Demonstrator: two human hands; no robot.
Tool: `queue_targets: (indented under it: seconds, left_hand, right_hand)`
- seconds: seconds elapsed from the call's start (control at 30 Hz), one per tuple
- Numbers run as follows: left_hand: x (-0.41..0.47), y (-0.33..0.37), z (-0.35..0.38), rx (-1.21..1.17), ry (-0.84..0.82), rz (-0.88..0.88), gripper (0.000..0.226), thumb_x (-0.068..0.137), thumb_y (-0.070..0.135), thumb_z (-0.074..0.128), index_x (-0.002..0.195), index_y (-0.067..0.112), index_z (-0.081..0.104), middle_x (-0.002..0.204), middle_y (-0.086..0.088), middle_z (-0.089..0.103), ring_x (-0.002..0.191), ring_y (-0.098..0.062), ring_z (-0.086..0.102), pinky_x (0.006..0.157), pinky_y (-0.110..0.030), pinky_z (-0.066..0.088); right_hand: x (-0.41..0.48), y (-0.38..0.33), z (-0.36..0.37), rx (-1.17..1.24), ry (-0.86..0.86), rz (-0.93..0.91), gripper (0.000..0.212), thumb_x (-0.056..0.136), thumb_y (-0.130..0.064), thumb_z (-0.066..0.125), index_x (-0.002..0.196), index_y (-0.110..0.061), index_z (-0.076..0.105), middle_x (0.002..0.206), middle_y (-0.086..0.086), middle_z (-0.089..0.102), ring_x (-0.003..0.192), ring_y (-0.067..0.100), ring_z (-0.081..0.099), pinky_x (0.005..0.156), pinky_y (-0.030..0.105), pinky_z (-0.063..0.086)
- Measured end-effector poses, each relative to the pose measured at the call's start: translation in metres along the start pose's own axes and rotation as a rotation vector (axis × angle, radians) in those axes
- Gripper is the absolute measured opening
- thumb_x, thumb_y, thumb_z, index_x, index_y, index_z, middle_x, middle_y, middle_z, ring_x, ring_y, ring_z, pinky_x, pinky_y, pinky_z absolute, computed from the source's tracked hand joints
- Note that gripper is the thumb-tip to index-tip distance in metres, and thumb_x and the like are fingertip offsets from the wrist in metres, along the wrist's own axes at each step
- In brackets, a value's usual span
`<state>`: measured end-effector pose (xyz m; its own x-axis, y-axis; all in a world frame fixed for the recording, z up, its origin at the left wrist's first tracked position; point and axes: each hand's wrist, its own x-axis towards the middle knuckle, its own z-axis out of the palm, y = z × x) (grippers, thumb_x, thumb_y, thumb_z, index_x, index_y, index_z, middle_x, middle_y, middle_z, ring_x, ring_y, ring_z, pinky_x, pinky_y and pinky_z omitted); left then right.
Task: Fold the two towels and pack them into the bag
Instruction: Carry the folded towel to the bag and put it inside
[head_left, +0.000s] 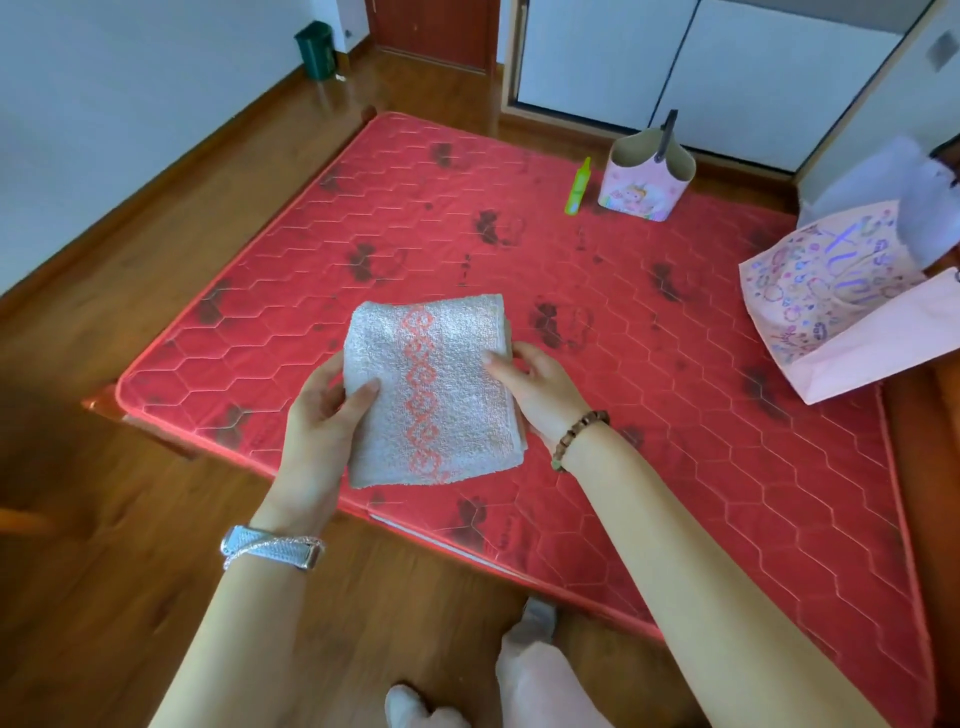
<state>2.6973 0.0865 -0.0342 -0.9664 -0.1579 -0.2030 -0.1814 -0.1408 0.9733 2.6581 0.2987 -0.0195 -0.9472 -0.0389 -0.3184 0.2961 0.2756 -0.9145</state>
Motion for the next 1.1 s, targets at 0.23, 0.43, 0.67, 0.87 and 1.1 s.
queue_targets:
  seconds: [0.23, 0.43, 0.67, 0.87, 1.1]
  left_hand:
    - [-0.035, 0.011, -0.111, -0.012, 0.164, 0.001, 0.031, 0.095, 0.011, 0.063, 0.125, 0.019, 0.062, 0.113, -0.001, 0.074, 0.11, -0.025, 0.069, 0.095, -0.043, 0.056]
    - [-0.067, 0.019, -0.204, 0.006, 0.331, -0.009, 0.034, 0.096, 0.019, 0.063, 0.131, 0.018, 0.061, 0.12, -0.001, 0.072, 0.11, -0.023, 0.07, 0.096, -0.049, 0.055]
    - [-0.083, 0.028, -0.265, 0.003, 0.475, -0.018, 0.033, 0.096, 0.023, 0.063, 0.129, 0.021, 0.061, 0.121, 0.001, 0.071, 0.11, -0.021, 0.069, 0.093, -0.045, 0.057]
    - [-0.068, 0.039, -0.299, -0.011, 0.577, -0.016, 0.037, 0.096, 0.023, 0.063, 0.133, 0.019, 0.058, 0.125, -0.002, 0.068, 0.111, -0.02, 0.069, 0.095, -0.047, 0.056]
    - [-0.023, 0.056, -0.327, -0.043, 0.667, 0.016, 0.039, 0.096, 0.019, 0.063, 0.135, 0.016, 0.058, 0.119, -0.002, 0.071, 0.107, -0.02, 0.07, 0.09, -0.039, 0.059]
  right_hand:
    - [-0.015, -0.021, 0.114, 0.008, -0.151, -0.012, 0.03, 0.087, -0.053, 0.062, 0.108, -0.031, 0.063, 0.114, -0.001, 0.067, 0.107, 0.019, 0.065, 0.098, 0.049, 0.051]
    - [-0.017, -0.041, 0.211, -0.028, -0.336, -0.044, 0.026, 0.08, -0.058, 0.064, 0.097, -0.039, 0.063, 0.11, 0.001, 0.071, 0.104, 0.023, 0.067, 0.096, 0.052, 0.052]
    - [-0.008, -0.063, 0.287, -0.085, -0.499, -0.085, 0.023, 0.089, -0.052, 0.06, 0.105, -0.035, 0.06, 0.114, 0.003, 0.068, 0.105, 0.025, 0.066, 0.096, 0.052, 0.052]
    - [0.017, -0.084, 0.333, -0.118, -0.594, -0.101, 0.034, 0.083, -0.056, 0.059, 0.106, -0.032, 0.062, 0.112, 0.006, 0.069, 0.104, 0.028, 0.067, 0.094, 0.054, 0.053]
    - [0.075, -0.123, 0.376, -0.148, -0.687, -0.15, 0.027, 0.083, -0.055, 0.059, 0.102, -0.036, 0.061, 0.115, -0.002, 0.068, 0.109, 0.023, 0.064, 0.097, 0.051, 0.051]
